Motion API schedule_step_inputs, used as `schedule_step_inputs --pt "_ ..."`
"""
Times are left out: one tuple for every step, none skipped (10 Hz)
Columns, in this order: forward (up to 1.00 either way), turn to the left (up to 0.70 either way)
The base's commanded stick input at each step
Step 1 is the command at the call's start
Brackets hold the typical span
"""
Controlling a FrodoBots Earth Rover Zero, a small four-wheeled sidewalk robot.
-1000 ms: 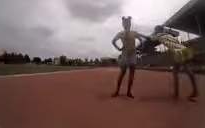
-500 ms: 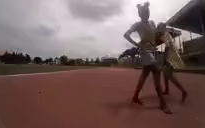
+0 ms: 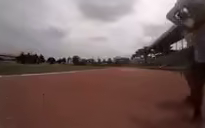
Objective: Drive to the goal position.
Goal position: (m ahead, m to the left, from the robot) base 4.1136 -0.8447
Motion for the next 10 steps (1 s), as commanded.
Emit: schedule_step_inputs --pt "0.70 0.00" --pt "0.70 0.00" --pt "0.70 0.00" --pt "0.70 0.00" --pt "0.70 0.00" --pt "0.70 0.00" --pt "0.70 0.00" --pt "0.70 0.00" --pt "0.70 0.00" --pt "0.70 0.00"
